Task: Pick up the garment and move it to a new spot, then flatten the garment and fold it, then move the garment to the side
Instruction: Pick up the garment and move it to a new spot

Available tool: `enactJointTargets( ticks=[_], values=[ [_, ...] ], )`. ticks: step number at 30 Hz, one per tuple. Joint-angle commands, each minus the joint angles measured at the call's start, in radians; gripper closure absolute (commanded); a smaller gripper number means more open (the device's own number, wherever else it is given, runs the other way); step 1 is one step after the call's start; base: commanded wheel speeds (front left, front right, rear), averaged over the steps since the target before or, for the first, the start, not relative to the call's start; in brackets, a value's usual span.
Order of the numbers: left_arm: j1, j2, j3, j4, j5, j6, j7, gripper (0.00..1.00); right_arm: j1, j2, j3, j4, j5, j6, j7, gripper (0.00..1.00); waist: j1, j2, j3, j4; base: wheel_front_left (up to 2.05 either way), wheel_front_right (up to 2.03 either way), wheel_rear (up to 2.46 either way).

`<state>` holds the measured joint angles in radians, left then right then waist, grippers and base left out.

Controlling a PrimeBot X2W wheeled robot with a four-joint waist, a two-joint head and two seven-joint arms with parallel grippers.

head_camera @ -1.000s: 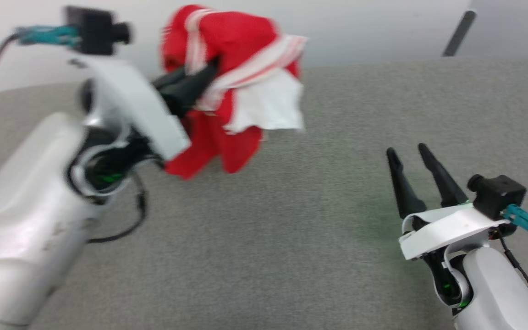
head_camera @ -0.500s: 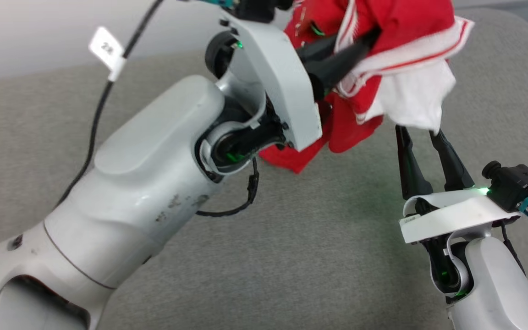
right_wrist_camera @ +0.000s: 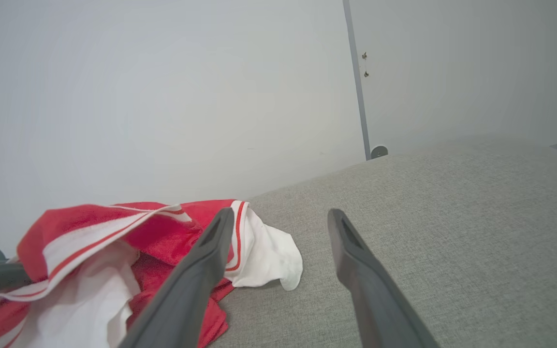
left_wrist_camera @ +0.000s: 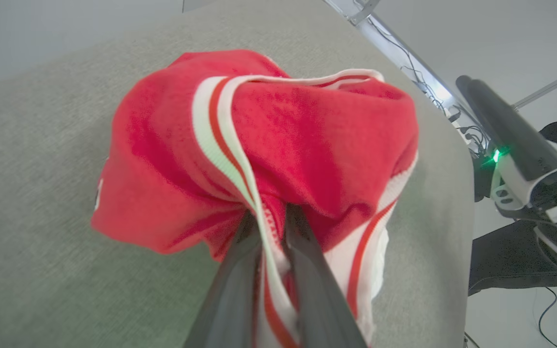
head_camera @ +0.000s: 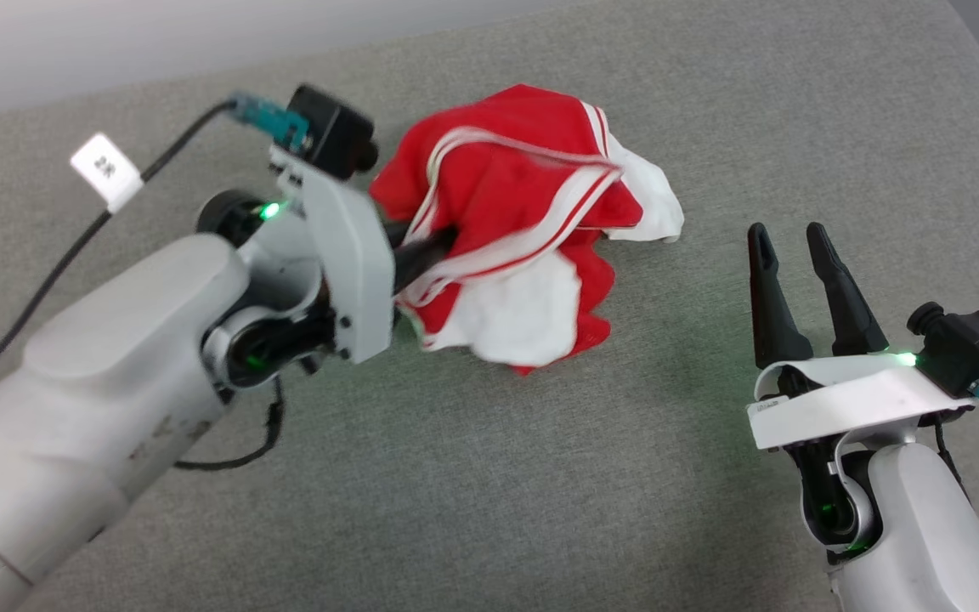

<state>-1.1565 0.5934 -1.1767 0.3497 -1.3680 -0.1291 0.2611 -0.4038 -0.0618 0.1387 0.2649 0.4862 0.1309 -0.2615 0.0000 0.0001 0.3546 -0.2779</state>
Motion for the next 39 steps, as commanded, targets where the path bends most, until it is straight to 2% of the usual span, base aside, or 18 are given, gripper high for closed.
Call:
enactJointTargets(
  ticks=[1,5,12,17,22,23,24,25,29,39],
  values=[
    [0.002,0.011,-0.013,0.001,0.004,-0.002,0.001,1.00,-0.005,0.002,0.003,-0.001,-0.004,0.000,-0.005,0.00,0.0000,-0.0001,0.000,0.005,0.00,0.00,0.00],
    [-0.017,0.036,-0.079,0.040,0.103,-0.002,0.015,1.00,-0.022,0.004,0.011,-0.003,-0.003,0.000,-0.005,0.00,0.0000,-0.0001,0.008,0.007,0.00,0.00,0.00],
    [0.019,0.003,-0.107,0.114,0.243,-0.002,0.102,1.00,-0.044,0.008,0.020,-0.018,0.004,0.000,-0.005,0.00,0.0000,-0.0001,0.056,-0.014,0.00,0.00,0.00],
    [0.056,-0.017,-0.119,0.133,0.297,0.000,0.159,1.00,-0.048,0.009,0.013,-0.028,0.007,0.000,-0.005,0.00,0.0000,-0.0001,0.083,-0.030,0.00,0.00,0.00],
    [0.069,-0.023,-0.124,0.150,0.326,0.000,0.157,1.00,-0.045,0.011,0.008,-0.025,0.006,0.000,-0.005,0.00,0.0000,-0.0001,0.085,-0.030,0.00,0.00,0.00],
    [0.067,-0.025,-0.124,0.152,0.322,0.001,0.149,0.66,-0.044,0.011,0.006,-0.023,0.004,0.000,-0.005,0.00,0.0000,-0.0001,0.080,-0.025,0.00,0.00,0.00],
    [0.064,-0.026,-0.123,0.153,0.321,0.001,0.136,0.07,-0.043,0.011,0.006,-0.020,0.002,0.000,-0.005,0.00,0.0000,-0.0001,0.074,-0.020,0.00,0.00,0.00],
    [0.057,-0.027,-0.121,0.152,0.314,0.001,0.116,0.00,-0.043,0.011,0.007,-0.018,-0.001,0.000,-0.005,0.00,0.0000,-0.0001,0.067,-0.013,0.00,0.00,0.00],
    [0.039,-0.025,-0.111,0.136,0.271,0.000,0.029,0.00,-0.040,0.002,0.018,-0.003,-0.016,0.000,-0.005,0.00,0.0000,-0.0001,0.032,0.022,0.00,0.00,0.00],
    [0.046,-0.014,-0.104,0.075,0.180,0.000,-0.188,0.00,-0.024,-0.068,0.042,0.045,-0.030,0.000,-0.005,0.00,0.0000,-0.0001,-0.074,0.137,0.00,0.00,0.00]
  ],
)
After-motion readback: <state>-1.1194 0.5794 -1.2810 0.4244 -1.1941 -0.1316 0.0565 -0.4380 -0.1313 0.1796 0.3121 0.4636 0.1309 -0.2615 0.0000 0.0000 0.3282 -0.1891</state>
